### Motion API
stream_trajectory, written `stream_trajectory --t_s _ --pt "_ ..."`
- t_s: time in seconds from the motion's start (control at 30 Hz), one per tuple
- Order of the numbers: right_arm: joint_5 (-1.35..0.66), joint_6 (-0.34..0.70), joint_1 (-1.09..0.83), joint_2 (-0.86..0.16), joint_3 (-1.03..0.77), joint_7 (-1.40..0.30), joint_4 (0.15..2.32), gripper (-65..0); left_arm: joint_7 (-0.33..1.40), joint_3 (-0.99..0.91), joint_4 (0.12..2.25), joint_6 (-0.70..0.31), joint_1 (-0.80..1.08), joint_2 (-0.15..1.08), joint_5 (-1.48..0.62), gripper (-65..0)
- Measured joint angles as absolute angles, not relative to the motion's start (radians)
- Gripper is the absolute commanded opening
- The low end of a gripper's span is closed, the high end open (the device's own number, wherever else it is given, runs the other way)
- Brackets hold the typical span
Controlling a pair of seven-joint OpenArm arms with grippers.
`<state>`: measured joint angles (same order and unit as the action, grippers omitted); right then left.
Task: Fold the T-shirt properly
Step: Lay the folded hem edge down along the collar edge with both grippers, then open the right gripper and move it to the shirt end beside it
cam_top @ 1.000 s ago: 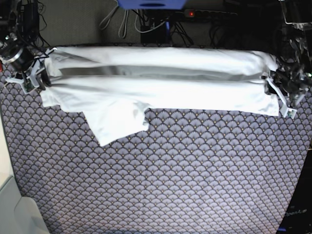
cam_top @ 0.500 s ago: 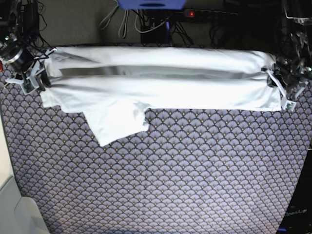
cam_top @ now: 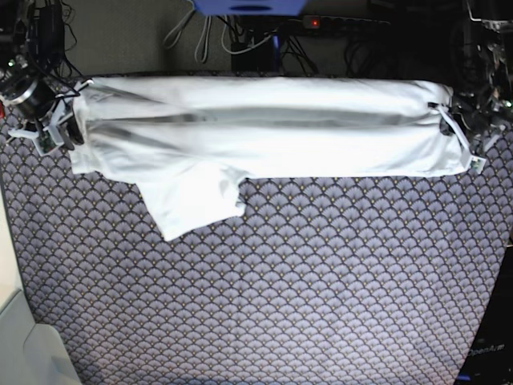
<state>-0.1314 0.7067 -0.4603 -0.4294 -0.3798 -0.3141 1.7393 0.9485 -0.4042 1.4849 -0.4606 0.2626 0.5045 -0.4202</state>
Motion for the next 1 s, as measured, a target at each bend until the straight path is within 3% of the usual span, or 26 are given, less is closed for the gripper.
stream_trajectory --t_s 0.23,0.67,0.77,0.93,1.0 --pt "-0.131 0.707 -0.461 -0.429 -0.380 -0.315 1.739 -52.4 1.034 -0.521 1.485 -0.471 0.265 0.501 -0.409 -63.5" --pt "-0.128 0.706 -0.427 -0.429 -0.381 -0.318 1.739 -51.9 1.044 -0.522 1.480 -0.464 0.240 0.467 -0.395 -61.6" --pt "-0.131 0.706 -0.427 -0.420 -0.416 -0.311 1.741 -45.2 1.045 -0.516 1.480 -0.463 0.240 0.468 -0.398 -49.7" --pt "-0.140 0.704 -0.408 -0.375 -0.462 -0.328 1.770 -32.9 1.036 -0.452 1.480 -0.461 0.240 0.470 -0.402 -21.5" --pt "-0.209 0.702 -0.405 -0.374 -0.455 -0.317 1.808 -30.6 1.036 -0.446 1.481 -0.459 0.240 0.468 -0.401 -15.8"
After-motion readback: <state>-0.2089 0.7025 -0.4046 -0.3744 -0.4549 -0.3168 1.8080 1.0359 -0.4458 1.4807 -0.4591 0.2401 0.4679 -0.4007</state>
